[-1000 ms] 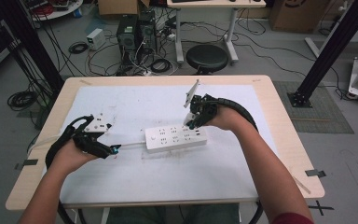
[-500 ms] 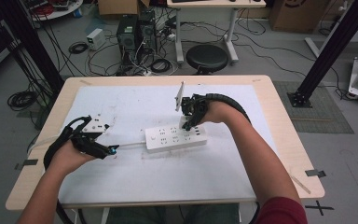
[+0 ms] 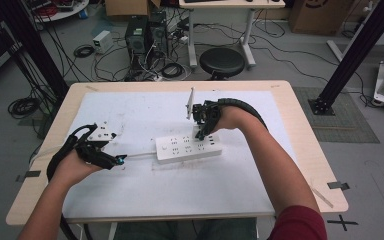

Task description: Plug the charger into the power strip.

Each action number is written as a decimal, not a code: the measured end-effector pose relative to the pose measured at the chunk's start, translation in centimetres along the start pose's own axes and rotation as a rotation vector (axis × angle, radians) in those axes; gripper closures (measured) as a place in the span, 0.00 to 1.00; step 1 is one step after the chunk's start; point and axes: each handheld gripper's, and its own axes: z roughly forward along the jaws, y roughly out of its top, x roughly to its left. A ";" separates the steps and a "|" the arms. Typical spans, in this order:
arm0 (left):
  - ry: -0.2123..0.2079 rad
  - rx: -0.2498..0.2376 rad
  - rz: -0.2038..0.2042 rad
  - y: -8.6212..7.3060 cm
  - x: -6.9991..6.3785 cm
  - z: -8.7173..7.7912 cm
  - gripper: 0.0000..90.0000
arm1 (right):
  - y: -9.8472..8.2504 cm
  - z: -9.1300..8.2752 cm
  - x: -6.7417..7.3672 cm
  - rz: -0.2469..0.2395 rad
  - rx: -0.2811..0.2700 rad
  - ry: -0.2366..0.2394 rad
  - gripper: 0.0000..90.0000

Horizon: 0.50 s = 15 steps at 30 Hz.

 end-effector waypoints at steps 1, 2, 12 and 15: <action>0.000 0.000 0.001 0.0 0.0 0.0 0.21 | 0.0 0.1 -0.1 -0.005 0.005 0.001 0.70; -0.002 0.001 0.004 0.0 0.0 0.1 0.20 | 0.0 0.1 -0.1 0.004 0.005 0.004 0.70; 0.000 0.002 0.000 0.2 -0.1 0.3 0.21 | 0.3 0.6 -0.6 -0.067 0.012 0.026 0.70; 0.002 0.002 0.004 0.3 -0.1 0.3 0.20 | 0.7 1.4 -0.4 -0.087 0.041 0.026 0.71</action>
